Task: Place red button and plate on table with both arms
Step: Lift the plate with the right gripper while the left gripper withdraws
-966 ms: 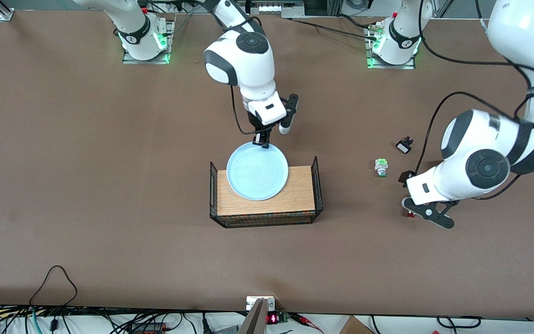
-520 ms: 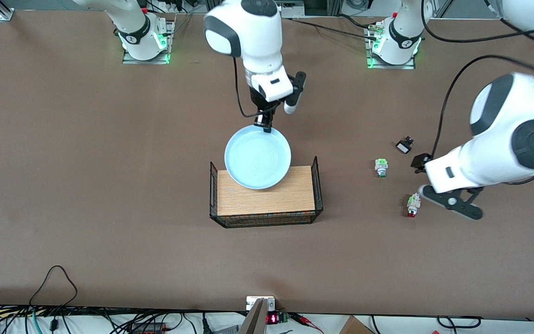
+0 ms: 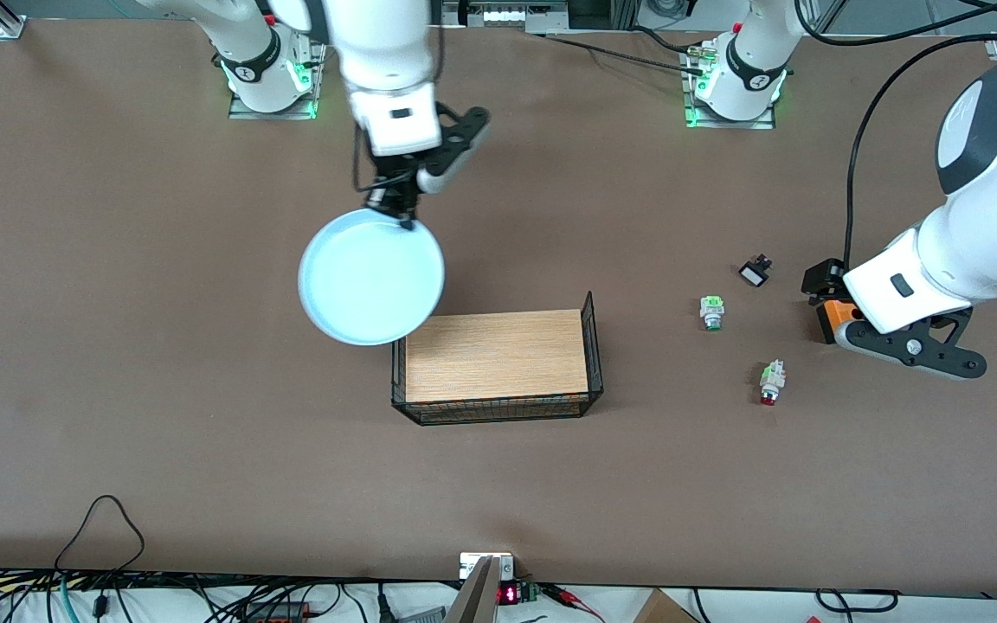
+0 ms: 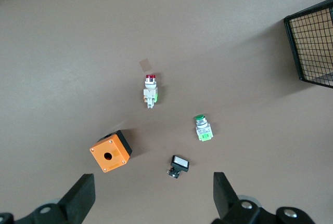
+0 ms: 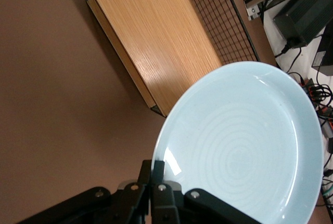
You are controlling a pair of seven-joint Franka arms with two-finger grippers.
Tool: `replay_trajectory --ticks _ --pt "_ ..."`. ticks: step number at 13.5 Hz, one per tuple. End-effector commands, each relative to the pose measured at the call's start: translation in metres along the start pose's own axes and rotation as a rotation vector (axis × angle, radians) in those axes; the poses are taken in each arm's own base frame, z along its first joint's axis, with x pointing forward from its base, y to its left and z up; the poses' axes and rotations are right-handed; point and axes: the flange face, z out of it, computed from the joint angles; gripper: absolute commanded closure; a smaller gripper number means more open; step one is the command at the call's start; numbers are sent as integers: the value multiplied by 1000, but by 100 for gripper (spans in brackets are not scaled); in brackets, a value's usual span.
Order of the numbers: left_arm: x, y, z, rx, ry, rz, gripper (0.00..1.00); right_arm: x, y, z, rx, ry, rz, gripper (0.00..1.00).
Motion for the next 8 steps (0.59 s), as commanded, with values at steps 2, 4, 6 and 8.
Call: replay_trajectory --ticks 2,4,6,8 --pt "-5 4 -1 -15 -33 -51 0 -72 41 24 2 -59 -18 100" --pt "-5 7 -2 -15 -35 -57 0 -112 59 57 4 -59 12 100" --pt "-5 10 -3 -18 -33 -51 0 -145 61 99 10 -54 45 100" --pt "-12 8 -14 -2 -20 -58 0 -182 71 147 8 -33 80 100"
